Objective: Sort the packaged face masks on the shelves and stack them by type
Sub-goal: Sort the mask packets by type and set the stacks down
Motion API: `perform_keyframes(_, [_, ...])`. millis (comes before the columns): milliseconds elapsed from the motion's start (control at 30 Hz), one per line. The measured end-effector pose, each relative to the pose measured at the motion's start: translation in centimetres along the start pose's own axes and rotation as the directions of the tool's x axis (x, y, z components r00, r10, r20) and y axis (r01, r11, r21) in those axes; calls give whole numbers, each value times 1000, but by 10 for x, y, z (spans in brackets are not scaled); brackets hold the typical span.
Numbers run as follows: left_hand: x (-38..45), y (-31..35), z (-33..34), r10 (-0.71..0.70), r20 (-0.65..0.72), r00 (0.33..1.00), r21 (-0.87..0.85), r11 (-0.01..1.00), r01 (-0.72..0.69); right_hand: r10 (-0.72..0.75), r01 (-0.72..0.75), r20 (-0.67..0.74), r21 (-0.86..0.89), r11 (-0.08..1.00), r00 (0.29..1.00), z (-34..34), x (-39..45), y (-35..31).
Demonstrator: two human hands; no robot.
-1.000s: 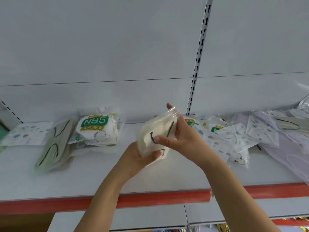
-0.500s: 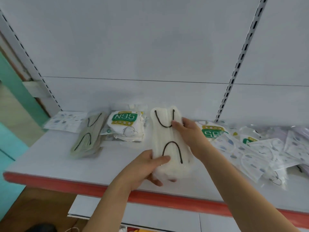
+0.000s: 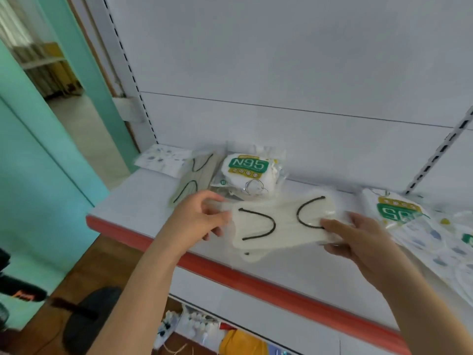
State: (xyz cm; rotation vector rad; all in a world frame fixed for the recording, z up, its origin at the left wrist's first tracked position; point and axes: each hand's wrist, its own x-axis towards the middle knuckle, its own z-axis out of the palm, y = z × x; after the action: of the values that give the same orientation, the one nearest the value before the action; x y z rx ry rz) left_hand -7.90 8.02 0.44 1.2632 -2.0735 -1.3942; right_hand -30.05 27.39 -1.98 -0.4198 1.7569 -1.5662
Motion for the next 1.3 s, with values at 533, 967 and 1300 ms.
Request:
perform_keyframes(533, [12, -44, 23, 590, 227, 775, 564, 569, -598, -338, 109, -149, -762, 638, 929, 34, 1, 22])
perform_keyframes(967, [-23, 100, 240, 30, 694, 719, -97, 994, 52, -532, 18, -347, -825, 564, 772, -156, -58, 55])
perform_keyframes(1300, [-50, 109, 266, 296, 750, 592, -355, 935, -17, -332, 359, 154, -564, 743, 930, -146, -88, 18])
